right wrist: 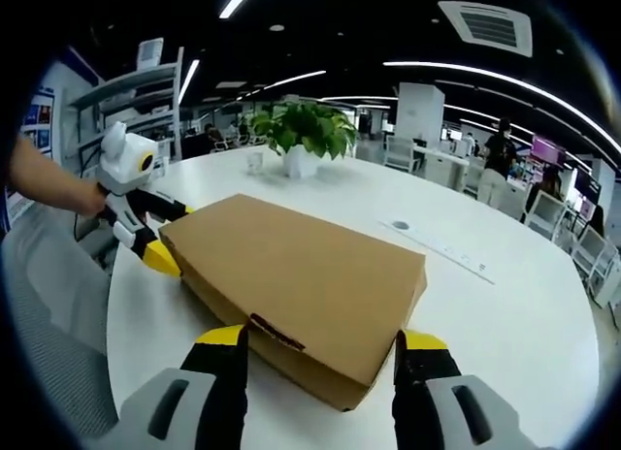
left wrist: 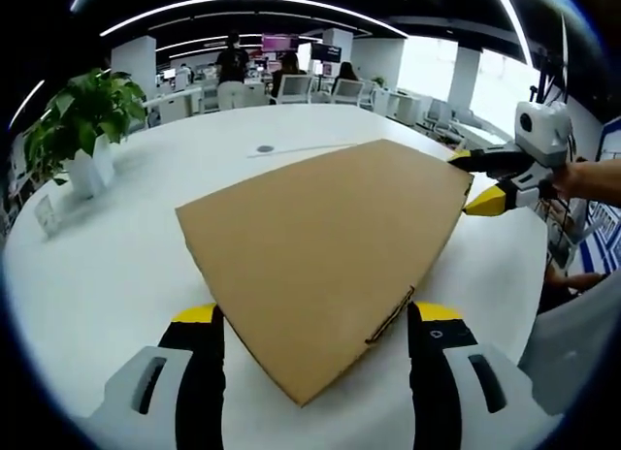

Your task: Operate the shoe box by opening the lid, removing the specified soft item, and placing it in the target area until the item is outside and the box remains undamaged.

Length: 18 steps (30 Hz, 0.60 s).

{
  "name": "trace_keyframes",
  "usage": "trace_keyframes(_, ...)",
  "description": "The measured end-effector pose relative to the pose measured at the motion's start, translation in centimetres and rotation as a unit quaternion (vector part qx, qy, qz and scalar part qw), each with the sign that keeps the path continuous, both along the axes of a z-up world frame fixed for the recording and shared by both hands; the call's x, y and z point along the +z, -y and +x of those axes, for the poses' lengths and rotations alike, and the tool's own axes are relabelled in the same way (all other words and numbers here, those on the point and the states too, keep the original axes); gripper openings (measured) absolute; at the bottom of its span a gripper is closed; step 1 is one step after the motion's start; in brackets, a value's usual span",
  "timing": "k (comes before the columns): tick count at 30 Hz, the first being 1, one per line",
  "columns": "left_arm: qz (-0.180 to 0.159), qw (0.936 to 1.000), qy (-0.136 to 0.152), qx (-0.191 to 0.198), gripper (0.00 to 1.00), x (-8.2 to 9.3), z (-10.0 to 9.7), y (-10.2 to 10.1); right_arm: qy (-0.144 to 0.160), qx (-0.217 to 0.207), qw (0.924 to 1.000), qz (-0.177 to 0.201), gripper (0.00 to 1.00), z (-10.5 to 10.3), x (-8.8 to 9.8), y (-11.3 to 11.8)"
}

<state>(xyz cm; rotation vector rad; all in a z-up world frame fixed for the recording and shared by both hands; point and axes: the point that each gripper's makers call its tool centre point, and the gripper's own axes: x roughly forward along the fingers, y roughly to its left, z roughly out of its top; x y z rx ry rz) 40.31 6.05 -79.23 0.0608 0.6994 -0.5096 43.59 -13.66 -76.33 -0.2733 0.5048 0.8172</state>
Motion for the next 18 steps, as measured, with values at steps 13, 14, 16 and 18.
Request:
trace_keyframes(13, 0.005, 0.9996, -0.006, -0.027, 0.79, 0.0, -0.5, -2.0, 0.004, -0.003, 1.0000, -0.006, 0.53, -1.4, -0.1, -1.5)
trace_keyframes(14, 0.005, 0.9996, -0.006, -0.028, 0.79, 0.0, -0.5, -2.1, 0.004, -0.002, 1.0000, -0.007, 0.53, -1.5, -0.1, -1.5)
trace_keyframes(16, 0.005, 0.9995, -0.007, -0.032, 0.79, 0.0, -0.6, -2.5, 0.004, 0.000, 1.0000, -0.008, 0.52, -1.7, -0.1, -1.8)
trace_keyframes(18, 0.006, 0.9993, -0.007, -0.035, 0.79, 0.2, -0.8, -2.8, 0.004, 0.000, 1.0000, -0.008, 0.51, -1.9, -0.1, -2.1)
